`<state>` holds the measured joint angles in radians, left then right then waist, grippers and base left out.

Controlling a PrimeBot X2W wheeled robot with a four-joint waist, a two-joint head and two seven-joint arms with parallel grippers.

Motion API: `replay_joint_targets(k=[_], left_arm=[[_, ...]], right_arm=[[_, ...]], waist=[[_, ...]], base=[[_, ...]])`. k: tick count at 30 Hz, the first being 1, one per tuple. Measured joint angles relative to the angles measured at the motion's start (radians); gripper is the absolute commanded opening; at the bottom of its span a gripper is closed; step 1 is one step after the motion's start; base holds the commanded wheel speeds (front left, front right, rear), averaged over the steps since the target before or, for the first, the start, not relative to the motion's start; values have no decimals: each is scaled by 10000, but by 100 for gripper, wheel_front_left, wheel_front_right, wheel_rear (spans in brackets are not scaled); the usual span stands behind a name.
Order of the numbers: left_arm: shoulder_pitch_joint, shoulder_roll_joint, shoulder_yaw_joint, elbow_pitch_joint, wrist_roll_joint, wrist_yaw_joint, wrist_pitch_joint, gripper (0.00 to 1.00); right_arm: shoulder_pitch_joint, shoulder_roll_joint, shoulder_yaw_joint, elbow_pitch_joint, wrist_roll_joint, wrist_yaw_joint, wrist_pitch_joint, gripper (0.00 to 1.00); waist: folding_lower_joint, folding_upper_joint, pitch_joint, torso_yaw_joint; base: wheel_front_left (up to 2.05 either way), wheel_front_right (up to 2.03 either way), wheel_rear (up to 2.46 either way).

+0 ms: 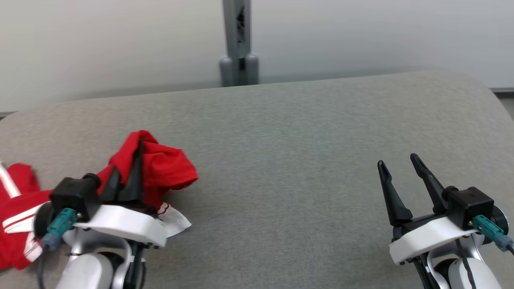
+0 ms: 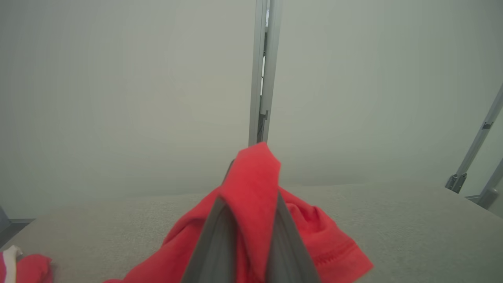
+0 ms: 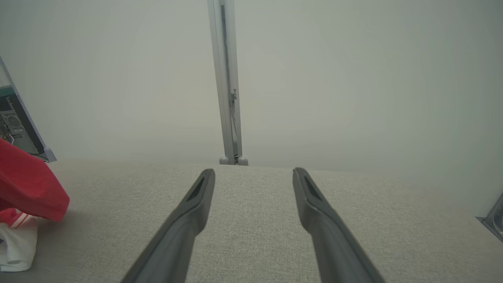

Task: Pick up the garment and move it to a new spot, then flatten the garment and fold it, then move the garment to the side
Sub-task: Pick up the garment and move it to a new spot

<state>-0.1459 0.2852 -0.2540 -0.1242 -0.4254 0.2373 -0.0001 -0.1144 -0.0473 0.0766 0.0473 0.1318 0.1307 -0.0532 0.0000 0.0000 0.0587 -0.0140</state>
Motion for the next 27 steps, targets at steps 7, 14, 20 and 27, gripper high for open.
replay_joint_targets(k=[7,14,20,27], left_arm=[[-491,-435,-844,46,123,-334,12,0],[-1732,-1009,-1822,1014,416,-865,132,0],[-2657,-1544,-2280,2780,451,-1283,-21,0],[-3147,-2065,-2675,5185,29,-1801,-497,0]], right_arm=[[-63,4,48,-29,104,0,-8,100],[-212,-6,69,-13,228,0,-92,100],[-331,-8,109,63,391,0,-261,100],[-523,-4,186,366,602,0,-502,100]], waist=[[0,0,201,-1113],[1,0,552,-2228],[0,0,1115,-2876],[0,0,1729,-3264]], base=[[0,0,0],[0,0,0],[0,0,0],[0,0,0]])
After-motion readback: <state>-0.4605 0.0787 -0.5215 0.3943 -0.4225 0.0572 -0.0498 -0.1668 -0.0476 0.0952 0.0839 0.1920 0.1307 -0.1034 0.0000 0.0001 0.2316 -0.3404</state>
